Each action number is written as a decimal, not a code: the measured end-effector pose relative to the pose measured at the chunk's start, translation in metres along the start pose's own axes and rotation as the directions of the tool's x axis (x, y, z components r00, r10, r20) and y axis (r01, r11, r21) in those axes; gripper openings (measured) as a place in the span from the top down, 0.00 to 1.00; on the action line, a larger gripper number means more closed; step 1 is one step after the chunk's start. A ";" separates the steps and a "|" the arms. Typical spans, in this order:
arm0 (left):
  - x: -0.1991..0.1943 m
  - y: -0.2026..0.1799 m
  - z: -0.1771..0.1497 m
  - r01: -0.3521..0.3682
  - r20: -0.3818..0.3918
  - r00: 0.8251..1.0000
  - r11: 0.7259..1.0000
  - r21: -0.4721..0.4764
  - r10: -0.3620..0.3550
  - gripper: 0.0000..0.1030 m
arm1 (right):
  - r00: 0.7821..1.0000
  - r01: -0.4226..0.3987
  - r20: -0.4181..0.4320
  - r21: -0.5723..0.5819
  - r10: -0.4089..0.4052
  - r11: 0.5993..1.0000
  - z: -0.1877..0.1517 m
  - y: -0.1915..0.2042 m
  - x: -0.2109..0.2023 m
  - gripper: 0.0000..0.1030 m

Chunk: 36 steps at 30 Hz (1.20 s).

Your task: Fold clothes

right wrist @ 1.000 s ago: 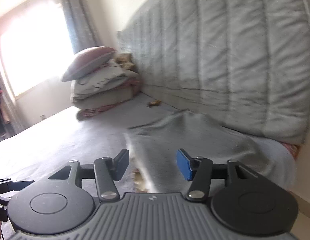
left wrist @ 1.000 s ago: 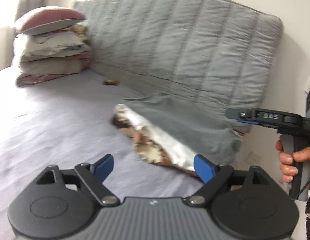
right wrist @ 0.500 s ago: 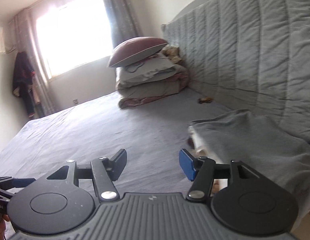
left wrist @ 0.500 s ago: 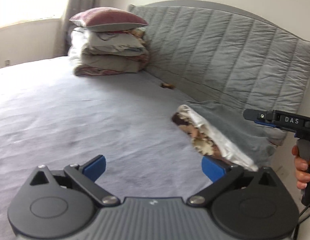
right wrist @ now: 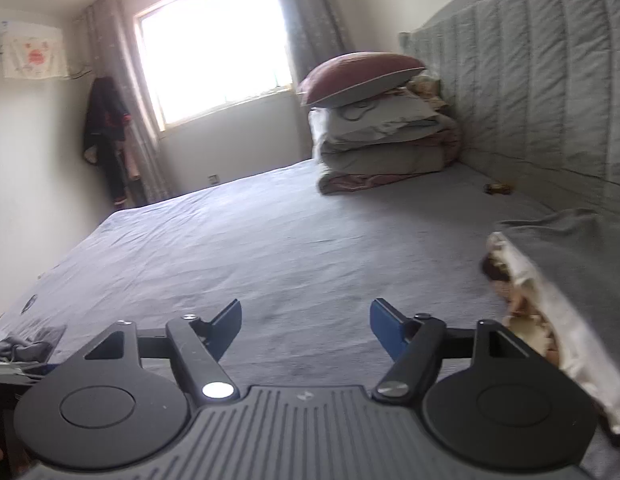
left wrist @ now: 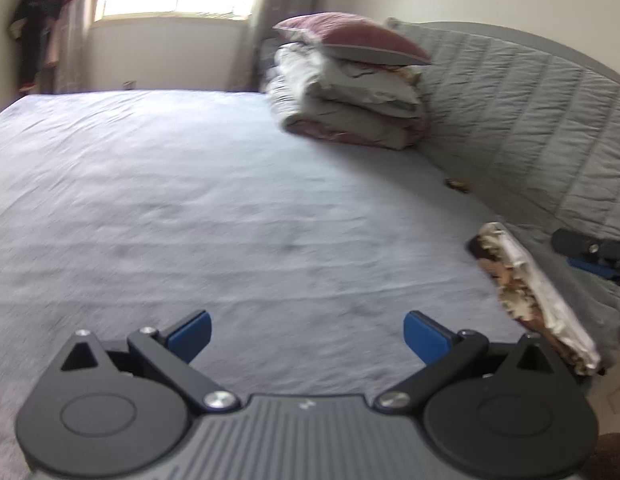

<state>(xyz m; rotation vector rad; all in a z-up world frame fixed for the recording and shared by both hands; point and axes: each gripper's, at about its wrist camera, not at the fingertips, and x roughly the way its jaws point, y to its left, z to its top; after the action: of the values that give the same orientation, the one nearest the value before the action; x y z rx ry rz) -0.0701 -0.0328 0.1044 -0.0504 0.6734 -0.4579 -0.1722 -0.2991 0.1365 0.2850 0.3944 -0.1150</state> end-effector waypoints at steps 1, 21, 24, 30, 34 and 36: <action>0.001 0.006 -0.003 -0.022 -0.004 1.000 1.000 -0.007 0.022 0.00 | 1.000 -0.011 -0.003 -0.005 0.011 1.000 -0.002 0.007 0.004 0.26; 0.053 0.109 -0.047 -0.319 -0.100 0.947 0.929 -0.188 0.305 0.00 | 0.985 0.003 -0.170 -0.143 -0.028 0.990 -0.072 0.100 0.129 0.11; 0.069 0.120 -0.055 -0.371 -0.130 0.927 0.906 -0.204 0.350 0.00 | 0.980 0.024 -0.190 -0.150 -0.052 0.988 -0.086 0.104 0.148 0.00; 0.102 0.119 -0.062 -0.434 -0.124 0.899 0.888 -0.149 0.419 0.00 | 0.973 0.054 -0.211 -0.184 -0.093 0.981 -0.117 0.103 0.179 0.00; 0.112 0.108 -0.070 -0.438 -0.055 0.899 0.896 -0.075 0.434 0.00 | 0.969 0.076 -0.218 -0.175 -0.114 0.982 -0.139 0.094 0.194 0.00; 0.113 0.103 -0.073 -0.437 -0.018 0.899 0.898 -0.051 0.437 0.00 | 0.966 0.090 -0.222 -0.176 -0.129 0.980 -0.144 0.092 0.199 0.00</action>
<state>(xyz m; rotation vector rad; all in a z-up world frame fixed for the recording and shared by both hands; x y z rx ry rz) 0.0035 0.0186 -0.0391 0.0518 0.6798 -0.0047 -0.0269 -0.1796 -0.0462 0.1126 0.6499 -0.1578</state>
